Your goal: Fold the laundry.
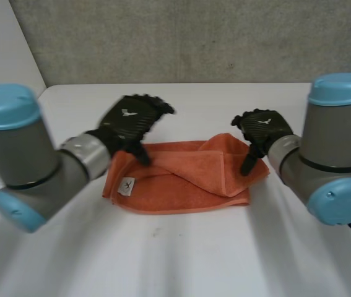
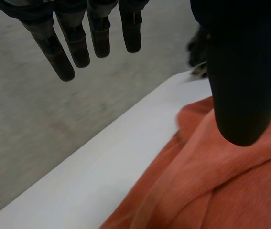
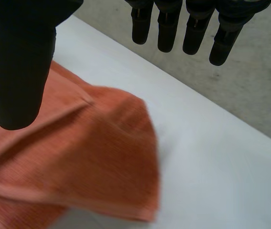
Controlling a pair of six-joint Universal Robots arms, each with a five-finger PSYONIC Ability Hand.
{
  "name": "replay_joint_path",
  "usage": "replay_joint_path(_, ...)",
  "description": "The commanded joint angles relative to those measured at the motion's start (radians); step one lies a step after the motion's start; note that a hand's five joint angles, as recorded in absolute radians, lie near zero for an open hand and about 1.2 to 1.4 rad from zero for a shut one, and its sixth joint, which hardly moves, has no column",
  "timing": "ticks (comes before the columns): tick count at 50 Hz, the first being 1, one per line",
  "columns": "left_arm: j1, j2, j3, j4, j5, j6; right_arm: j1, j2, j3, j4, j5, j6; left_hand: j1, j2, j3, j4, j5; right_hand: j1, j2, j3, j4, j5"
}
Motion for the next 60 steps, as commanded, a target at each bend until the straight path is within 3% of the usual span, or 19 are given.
replay_joint_path(1, -0.182, -0.258, 0.310, -0.138, -0.037, 0.116, -0.095, -0.045, 0.113, -0.065, -0.036, -0.101, 0.112, 0.117, 0.122, 0.111, 0.116, -0.053, -0.022, -0.024, -0.050, 0.001)
replay_joint_path(8, -0.285, -0.470, 0.566, -0.312, -0.076, 0.296, -0.166, -0.072, 0.167, -0.104, -0.049, -0.104, 0.141, 0.147, 0.151, 0.140, 0.146, -0.050, -0.019, -0.021, -0.047, 0.004)
replay_joint_path(16, -0.331, -0.627, 0.779, -0.381, -0.148, 0.442, -0.235, -0.094, 0.219, -0.131, -0.102, -0.115, 0.221, 0.226, 0.230, 0.219, 0.225, -0.050, -0.019, -0.021, -0.047, 0.004)
replay_joint_path(18, -0.340, -0.648, 0.808, -0.384, -0.163, 0.464, -0.247, -0.095, 0.230, -0.137, -0.114, -0.118, 0.303, 0.308, 0.312, 0.301, 0.307, -0.050, -0.019, -0.021, -0.047, 0.004)
replay_joint_path(21, -0.352, -0.677, 0.857, -0.386, -0.186, 0.488, -0.270, -0.097, 0.247, -0.147, -0.138, -0.124, 0.540, 0.545, 0.550, 0.539, 0.544, -0.050, -0.019, -0.021, -0.047, 0.004)
replay_joint_path(22, -0.357, -0.687, 0.871, -0.387, -0.197, 0.504, -0.279, -0.097, 0.253, -0.151, -0.146, -0.129, 0.730, 0.735, 0.739, 0.728, 0.734, -0.050, -0.019, -0.021, -0.047, 0.004)
replay_joint_path(28, -0.371, -0.702, 0.887, -0.381, -0.232, 0.551, -0.296, -0.098, 0.253, -0.161, -0.163, -0.147, 1.118, 1.123, 1.128, 1.117, 1.122, -0.050, -0.019, -0.021, -0.047, 0.004)
replay_joint_path(31, -0.368, -0.696, 0.890, -0.373, -0.257, 0.588, -0.293, -0.100, 0.252, -0.161, -0.163, -0.147, 1.119, 1.124, 1.129, 1.117, 1.123, -0.050, -0.019, -0.021, -0.047, 0.004)
replay_joint_path(35, -0.360, -0.642, 0.879, -0.366, -0.327, 0.602, -0.282, -0.115, 0.255, -0.155, -0.165, -0.144, 1.119, 1.124, 1.129, 1.117, 1.123, -0.079, -0.048, -0.050, -0.076, -0.026)
replay_joint_path(41, -0.326, -0.432, 0.773, -0.366, -0.458, 0.565, -0.247, -0.140, 0.235, -0.135, -0.198, -0.080, 1.119, 1.124, 1.129, 1.117, 1.123, -0.117, -0.086, -0.089, -0.114, -0.064)
replay_joint_path(52, -0.291, -0.062, 0.506, -0.310, -0.416, 0.582, -0.160, -0.005, 0.089, -0.075, -0.306, 0.263, 1.119, 1.124, 1.129, 1.117, 1.123, -0.117, -0.086, -0.089, -0.114, -0.064)
replay_joint_path(60, -0.276, 0.068, 0.426, -0.269, -0.424, 0.576, -0.036, 0.151, -0.011, -0.072, -0.280, 0.477, 1.119, 1.124, 1.129, 1.117, 1.123, -0.117, -0.086, -0.089, -0.114, -0.064)
